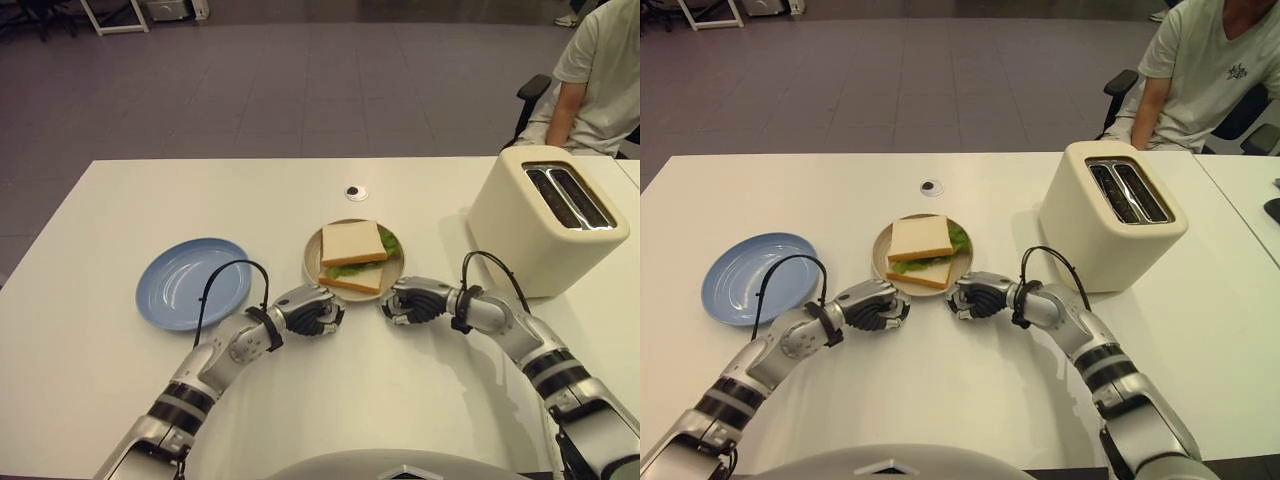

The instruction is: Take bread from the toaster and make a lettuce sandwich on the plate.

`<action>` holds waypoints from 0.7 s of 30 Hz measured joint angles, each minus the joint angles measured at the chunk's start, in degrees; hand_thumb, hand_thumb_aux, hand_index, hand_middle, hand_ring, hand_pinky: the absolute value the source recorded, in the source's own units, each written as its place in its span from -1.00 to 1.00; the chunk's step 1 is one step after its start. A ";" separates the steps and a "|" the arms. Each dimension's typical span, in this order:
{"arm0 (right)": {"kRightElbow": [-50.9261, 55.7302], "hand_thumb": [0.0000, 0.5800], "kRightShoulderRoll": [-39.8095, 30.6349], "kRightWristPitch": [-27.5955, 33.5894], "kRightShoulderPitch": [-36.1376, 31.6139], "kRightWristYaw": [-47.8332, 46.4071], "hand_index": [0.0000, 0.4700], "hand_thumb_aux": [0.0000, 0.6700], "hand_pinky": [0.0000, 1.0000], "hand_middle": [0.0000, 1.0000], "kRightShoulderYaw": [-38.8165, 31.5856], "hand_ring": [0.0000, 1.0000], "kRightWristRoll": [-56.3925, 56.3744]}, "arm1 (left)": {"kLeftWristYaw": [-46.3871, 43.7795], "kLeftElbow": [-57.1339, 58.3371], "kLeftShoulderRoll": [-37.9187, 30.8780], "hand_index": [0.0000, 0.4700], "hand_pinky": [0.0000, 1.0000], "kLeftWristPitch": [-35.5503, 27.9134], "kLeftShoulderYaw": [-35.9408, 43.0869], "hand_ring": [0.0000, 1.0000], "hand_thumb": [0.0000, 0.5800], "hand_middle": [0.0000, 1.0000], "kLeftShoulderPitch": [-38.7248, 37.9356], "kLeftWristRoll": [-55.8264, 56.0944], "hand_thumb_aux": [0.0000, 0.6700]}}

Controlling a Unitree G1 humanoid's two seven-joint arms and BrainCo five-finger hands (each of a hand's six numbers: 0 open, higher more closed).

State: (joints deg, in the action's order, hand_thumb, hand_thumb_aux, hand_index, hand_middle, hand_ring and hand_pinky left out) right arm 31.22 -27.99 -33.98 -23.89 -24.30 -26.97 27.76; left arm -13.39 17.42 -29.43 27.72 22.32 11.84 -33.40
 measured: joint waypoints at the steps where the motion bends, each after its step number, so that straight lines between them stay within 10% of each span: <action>1: 3.46 1.00 0.98 -0.83 -2.08 1.80 1.00 1.00 1.00 1.00 -0.38 1.00 0.52 | 1.68 3.72 0.46 1.00 1.00 0.94 0.31 1.00 1.00 1.00 2.42 -0.09 1.00; 7: 14.88 1.00 3.06 -6.02 -7.99 9.69 1.00 1.00 1.00 1.00 -3.05 1.00 2.72 | 9.05 15.15 1.51 1.00 1.00 5.48 2.20 1.00 1.00 1.00 8.79 -1.35 1.00; 8: 15.44 1.00 3.03 -6.68 -8.05 10.41 1.00 1.00 1.00 1.00 -3.15 1.00 2.73 | 10.08 15.70 1.50 0.67 1.00 6.03 2.35 1.00 0.95 1.00 8.81 -1.43 0.67; 9: 15.52 1.00 2.95 -7.15 -8.00 10.89 0.98 0.98 1.00 1.00 -3.20 1.00 2.73 | 10.66 15.89 1.46 -0.73 1.00 6.37 2.34 1.00 -0.49 1.00 8.75 -1.44 -0.73; 10: 15.17 0.94 2.64 -7.81 -7.80 11.30 0.65 0.65 1.00 1.00 -3.17 1.00 2.72 | 11.34 15.33 1.38 -1.00 1.00 6.69 2.20 1.00 -1.00 1.00 8.50 -1.42 -1.00; 11: 13.95 0.77 2.11 -8.41 -7.23 11.63 0.33 0.33 1.00 1.00 -2.89 1.00 2.70 | 11.98 13.94 1.03 -1.00 0.87 6.77 1.79 0.87 -1.00 0.87 7.60 -1.42 -1.00; 12: 11.51 0.54 1.12 -8.51 -6.12 11.90 0.04 0.04 0.99 0.99 -2.44 0.99 2.69 | 12.35 11.21 0.48 -1.00 -1.00 6.69 0.96 -1.00 -1.00 -1.00 5.87 -1.39 -1.00; 13: 8.52 -0.48 -0.34 -8.31 -3.73 12.42 -0.72 -0.72 0.84 0.84 -1.65 0.84 2.72 | 12.60 7.46 -0.99 -1.00 -1.00 6.67 -0.53 -1.00 -1.00 -1.00 3.01 -1.21 -1.00; 14: 4.99 -1.00 -1.64 -8.04 -1.71 12.67 -1.00 -1.00 0.39 0.39 -0.46 0.39 2.66 | 12.69 3.98 -1.92 -1.00 -1.00 6.28 -2.18 -1.00 -1.00 -1.00 0.64 -0.53 -1.00; 16: -2.98 -1.00 -4.55 -7.65 3.11 12.15 -1.00 -1.00 -1.00 -1.00 2.62 -1.00 0.68 | 12.98 -4.95 -3.35 -1.00 -1.00 6.21 -6.45 -1.00 -1.00 -1.00 -4.28 2.17 -1.00; 21: -26.83 -1.00 -10.94 -7.23 19.76 7.54 -1.00 -1.00 -1.00 -1.00 13.50 -1.00 -24.20 | 11.99 -25.39 -3.19 -1.00 -1.00 6.76 -18.55 -1.00 -1.00 -1.00 -18.24 23.43 -1.00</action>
State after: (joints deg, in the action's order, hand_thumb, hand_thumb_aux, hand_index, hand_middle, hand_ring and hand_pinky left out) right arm 4.39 -38.93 -41.21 -4.14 -16.76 -13.47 3.56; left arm -1.40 -7.97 -32.62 34.48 3.77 -6.40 -9.98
